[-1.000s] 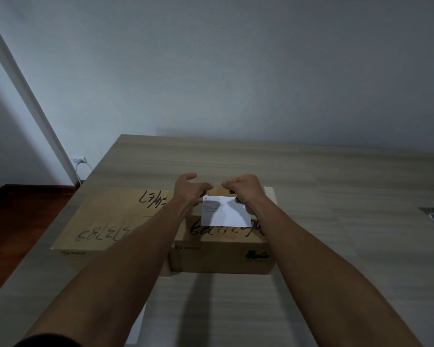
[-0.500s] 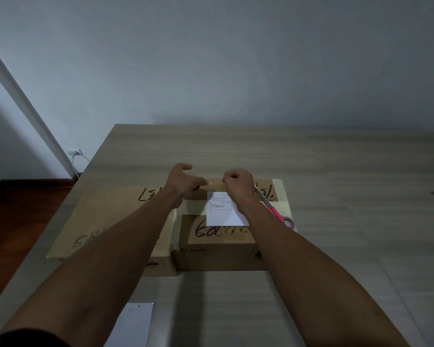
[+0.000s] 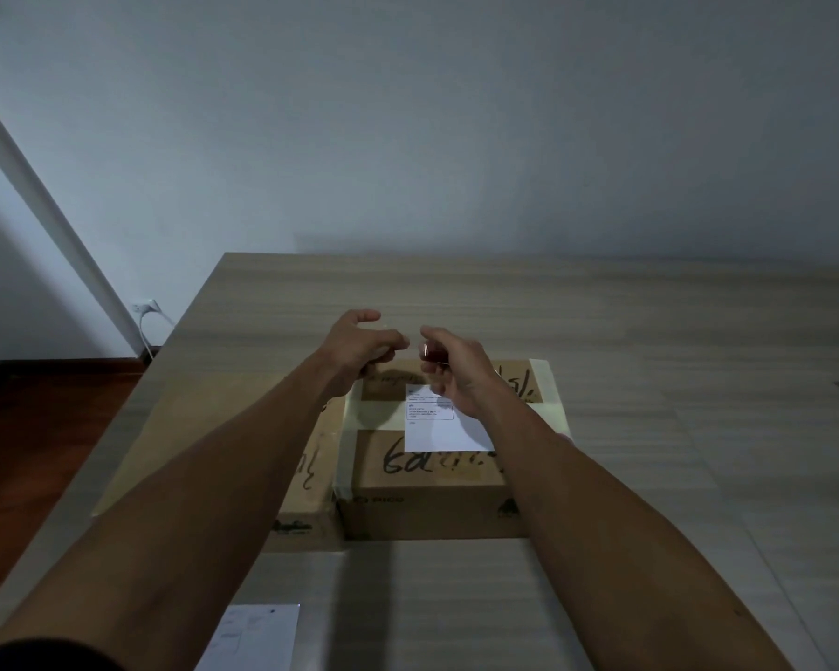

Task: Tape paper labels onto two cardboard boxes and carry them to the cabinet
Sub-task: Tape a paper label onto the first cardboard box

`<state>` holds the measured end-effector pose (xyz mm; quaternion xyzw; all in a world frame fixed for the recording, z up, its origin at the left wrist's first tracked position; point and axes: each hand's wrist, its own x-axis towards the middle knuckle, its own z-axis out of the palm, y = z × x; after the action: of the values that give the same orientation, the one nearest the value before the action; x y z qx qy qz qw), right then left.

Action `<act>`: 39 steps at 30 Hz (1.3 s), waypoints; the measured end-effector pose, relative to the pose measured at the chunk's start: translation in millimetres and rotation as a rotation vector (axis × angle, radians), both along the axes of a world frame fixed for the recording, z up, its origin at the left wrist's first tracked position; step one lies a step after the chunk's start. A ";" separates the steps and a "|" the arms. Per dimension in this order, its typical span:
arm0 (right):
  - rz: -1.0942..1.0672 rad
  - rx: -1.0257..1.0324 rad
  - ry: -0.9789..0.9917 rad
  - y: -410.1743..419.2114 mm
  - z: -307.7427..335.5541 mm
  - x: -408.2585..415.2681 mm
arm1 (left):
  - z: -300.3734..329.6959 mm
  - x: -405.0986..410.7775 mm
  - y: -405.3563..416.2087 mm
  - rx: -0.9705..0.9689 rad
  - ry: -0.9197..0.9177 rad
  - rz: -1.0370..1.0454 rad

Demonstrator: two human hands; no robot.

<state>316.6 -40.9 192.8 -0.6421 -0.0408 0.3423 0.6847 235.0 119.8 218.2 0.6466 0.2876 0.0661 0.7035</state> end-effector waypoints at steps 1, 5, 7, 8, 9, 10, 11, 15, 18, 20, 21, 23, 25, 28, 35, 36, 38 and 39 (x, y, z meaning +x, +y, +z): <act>-0.001 -0.010 -0.023 -1.1 -1.1 0.8 | -0.4 -1.1 -0.1 -0.005 0.003 0.010; -0.022 -0.085 -0.070 -3.1 -3.1 2.3 | -1.8 -3.6 -1.7 -0.004 0.021 0.015; -0.016 -0.126 -0.092 -3.5 -3.7 1.8 | -2.6 -4.8 -2.8 0.005 0.032 0.031; -0.016 -0.140 -0.106 -3.3 -4.0 1.2 | -2.6 -6.2 -2.8 0.021 0.040 0.044; -0.020 -0.148 -0.121 -3.0 -4.5 0.6 | -3.2 -6.9 -2.9 0.038 0.049 0.057; -0.023 -0.154 -0.137 -3.2 -4.4 0.6 | -3.9 -7.3 -3.1 0.049 0.059 0.065; -0.020 -0.160 -0.153 -3.5 -4.2 0.7 | -4.1 -8.2 -4.1 0.057 0.072 0.068; 0.004 -0.195 -0.179 -4.1 -1.9 0.7 | -6.9 -7.9 -6.4 0.105 0.132 0.074; -0.020 -0.206 -0.165 -3.6 -0.3 -0.8 | -10.0 -3.9 -6.2 0.153 0.177 0.067; -0.035 -0.229 -0.170 -3.0 1.2 -4.1 | -13.4 -1.1 -7.3 0.188 0.205 0.068; -0.037 -0.250 -0.182 -2.7 1.5 -6.0 | -15.2 -0.3 -7.8 0.206 0.210 0.065; -0.042 -0.302 -0.221 -0.1 2.7 -9.0 | -20.4 3.9 -6.8 0.228 0.203 0.071; -0.034 -0.381 -0.269 1.6 2.3 -13.0 | -26.6 3.6 -9.6 0.252 0.223 0.074; -0.031 -0.532 -0.332 11.1 -8.4 -1.8 | -40.6 20.2 -9.1 0.315 0.287 0.053; -0.059 -0.607 -0.349 16.4 -10.9 -7.0 | -45.4 24.0 -8.7 0.380 0.325 0.035; -0.064 -0.615 -0.348 17.0 -12.2 -7.6 | -46.7 24.3 -8.6 0.386 0.333 0.033; -0.076 -0.630 -0.352 18.5 -13.7 -8.0 | -48.7 25.2 -7.6 0.390 0.341 0.028; -0.077 -0.636 -0.355 19.0 -14.4 -8.0 | -49.8 25.6 -7.0 0.391 0.345 0.026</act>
<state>308.6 -21.9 178.4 -0.8734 -0.0264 0.1950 0.4454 260.6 112.8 168.4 0.7682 0.3935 0.0181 0.5047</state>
